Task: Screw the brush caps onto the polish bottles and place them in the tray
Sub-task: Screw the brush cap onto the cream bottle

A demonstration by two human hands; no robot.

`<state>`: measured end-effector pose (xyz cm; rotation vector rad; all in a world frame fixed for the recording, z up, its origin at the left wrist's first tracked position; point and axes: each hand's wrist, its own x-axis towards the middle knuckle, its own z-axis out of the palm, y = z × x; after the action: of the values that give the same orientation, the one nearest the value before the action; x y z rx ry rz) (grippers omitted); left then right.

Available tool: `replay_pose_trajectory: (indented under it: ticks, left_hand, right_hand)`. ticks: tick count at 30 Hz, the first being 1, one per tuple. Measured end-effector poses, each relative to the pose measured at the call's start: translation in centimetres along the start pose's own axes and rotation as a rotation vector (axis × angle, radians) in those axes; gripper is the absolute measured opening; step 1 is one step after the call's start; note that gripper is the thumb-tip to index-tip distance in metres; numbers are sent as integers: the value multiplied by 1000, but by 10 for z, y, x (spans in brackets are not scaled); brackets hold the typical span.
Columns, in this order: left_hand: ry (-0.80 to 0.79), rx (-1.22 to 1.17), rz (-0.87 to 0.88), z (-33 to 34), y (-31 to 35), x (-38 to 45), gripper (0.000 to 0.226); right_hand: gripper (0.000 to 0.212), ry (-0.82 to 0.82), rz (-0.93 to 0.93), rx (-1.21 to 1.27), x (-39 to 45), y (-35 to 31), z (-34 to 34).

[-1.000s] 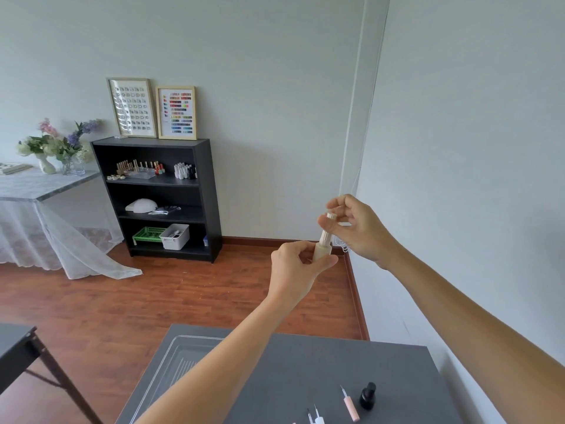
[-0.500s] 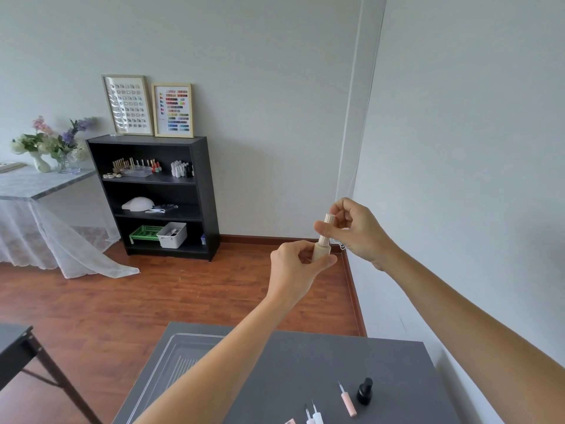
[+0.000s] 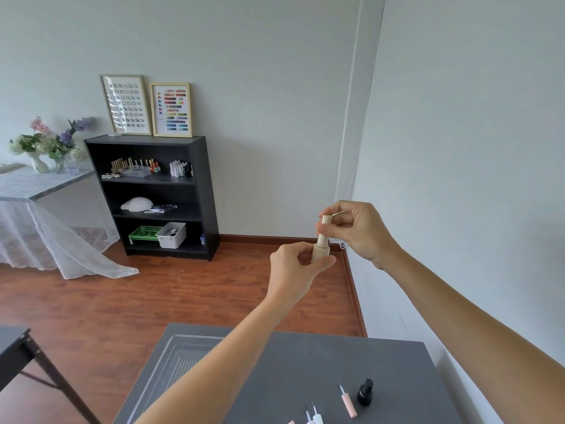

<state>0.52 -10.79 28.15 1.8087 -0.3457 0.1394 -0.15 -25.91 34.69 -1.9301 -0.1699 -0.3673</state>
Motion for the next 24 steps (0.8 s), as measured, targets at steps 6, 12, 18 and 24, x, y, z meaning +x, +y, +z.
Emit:
replay_pose_trajectory:
  ticks: [6,12,18,24]
  left_hand:
    - [-11,5,2,-2,-4,3,16]
    - [-15,31,-7,5,-10,4,17]
    - [-6,51,-20,8,-20,-2,14]
    - [-39,63,-97,13,-54,-17,18]
  right_hand:
    - [19,-138,6,159,-1,5,-6]
    - [11,16,-24,47,-3,15,6]
    - [15,133,-40,-90,-13,27,21]
    - [15,100,27,-61,-30,54,36]
